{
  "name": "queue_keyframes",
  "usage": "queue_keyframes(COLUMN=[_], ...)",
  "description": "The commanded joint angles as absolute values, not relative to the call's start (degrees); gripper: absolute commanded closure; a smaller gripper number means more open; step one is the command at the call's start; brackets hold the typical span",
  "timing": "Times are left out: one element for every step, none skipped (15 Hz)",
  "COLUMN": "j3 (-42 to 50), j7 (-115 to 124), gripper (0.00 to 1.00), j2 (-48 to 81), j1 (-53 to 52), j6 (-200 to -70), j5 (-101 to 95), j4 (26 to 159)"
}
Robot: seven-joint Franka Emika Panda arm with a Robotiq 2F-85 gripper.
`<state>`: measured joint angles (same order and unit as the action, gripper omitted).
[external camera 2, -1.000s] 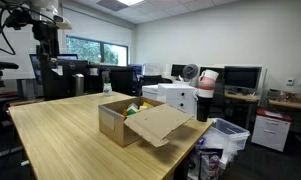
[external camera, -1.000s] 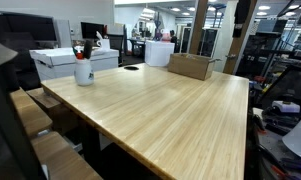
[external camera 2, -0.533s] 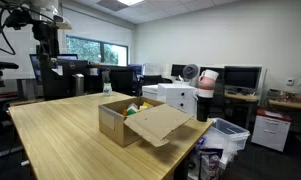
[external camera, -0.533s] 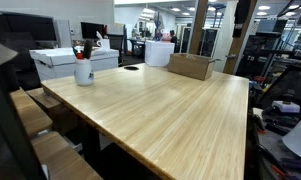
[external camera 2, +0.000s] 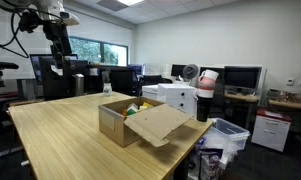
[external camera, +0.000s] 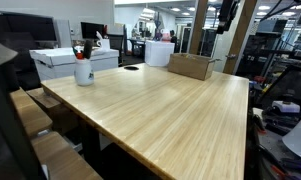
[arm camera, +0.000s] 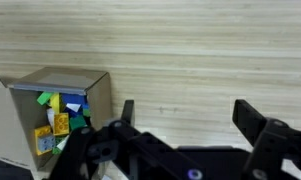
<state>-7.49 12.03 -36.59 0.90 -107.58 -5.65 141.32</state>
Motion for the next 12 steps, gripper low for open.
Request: queue_keyframes(j3=[-7.25,-7.2,-7.24,-7.35,-7.51,-7.69,-7.75,-7.75,-7.78,-7.75,-7.71,-7.65], j7=[16.05,16.84,17.75,18.81,19.93,21.49,22.74,23.88,25.04,26.2,27.11,27.89], gripper=[0.0,0.0,0.0,0.0,0.0,0.0,0.0,0.0,0.0,0.0,0.0,0.0], j2=[-33.73,-33.23,-32.49,-31.64,-30.96,-30.03,-29.17,-28.36,-27.61,-26.86,-26.16,-25.57], j1=[3.8,4.42,5.1,5.89,6.53,7.31,7.89,8.33,8.64,9.0,9.14,9.3], j6=[-113.3,-114.29,-114.84,-115.55,-116.28,-117.2,-117.74,-118.0,-118.17,-118.53,-118.37,-118.27], j5=[-9.48,-10.46,-11.47,-12.74,-13.87,-15.3,-16.4,-17.36,-18.16,-19.11,-19.78,-20.42], j4=[140.97,140.97,140.84,140.72,140.78,140.69,140.51,140.29,140.04,139.95,139.61,139.4])
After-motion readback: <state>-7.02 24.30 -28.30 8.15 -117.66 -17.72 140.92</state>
